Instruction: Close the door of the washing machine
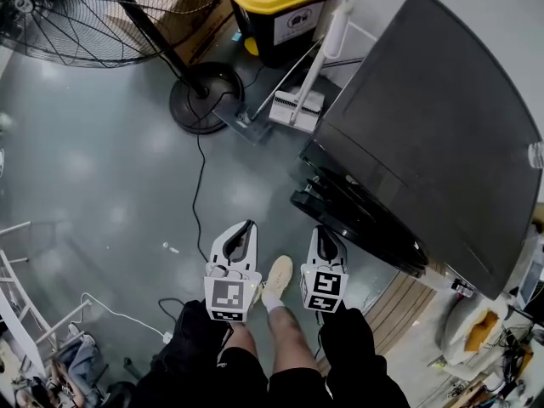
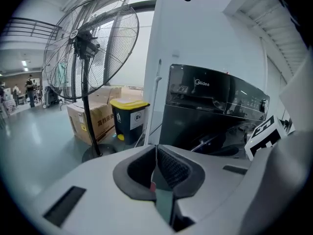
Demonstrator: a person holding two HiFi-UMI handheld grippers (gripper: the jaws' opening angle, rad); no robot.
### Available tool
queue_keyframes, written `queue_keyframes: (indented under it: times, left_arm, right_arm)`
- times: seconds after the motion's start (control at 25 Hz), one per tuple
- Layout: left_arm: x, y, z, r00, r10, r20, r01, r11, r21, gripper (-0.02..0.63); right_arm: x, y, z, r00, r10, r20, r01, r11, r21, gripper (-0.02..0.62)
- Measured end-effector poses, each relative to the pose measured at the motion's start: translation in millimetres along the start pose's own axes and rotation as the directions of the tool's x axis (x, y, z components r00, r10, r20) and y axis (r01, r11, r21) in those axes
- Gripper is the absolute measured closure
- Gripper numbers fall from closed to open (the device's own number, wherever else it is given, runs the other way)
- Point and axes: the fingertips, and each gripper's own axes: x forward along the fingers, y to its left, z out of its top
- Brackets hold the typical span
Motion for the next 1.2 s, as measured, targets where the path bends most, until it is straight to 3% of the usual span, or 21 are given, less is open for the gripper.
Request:
queue_keyframes:
  times: [1.2]
  left_arm:
    - [22.1,-7.6,12.3,1.000,0.012,0.006,-0.012,1.000,-0.005,0.575]
  right_arm:
    - [16.0,-19.2,14.6,1.000,-0.011,0.025,0.011,1.000,0.001,0.580]
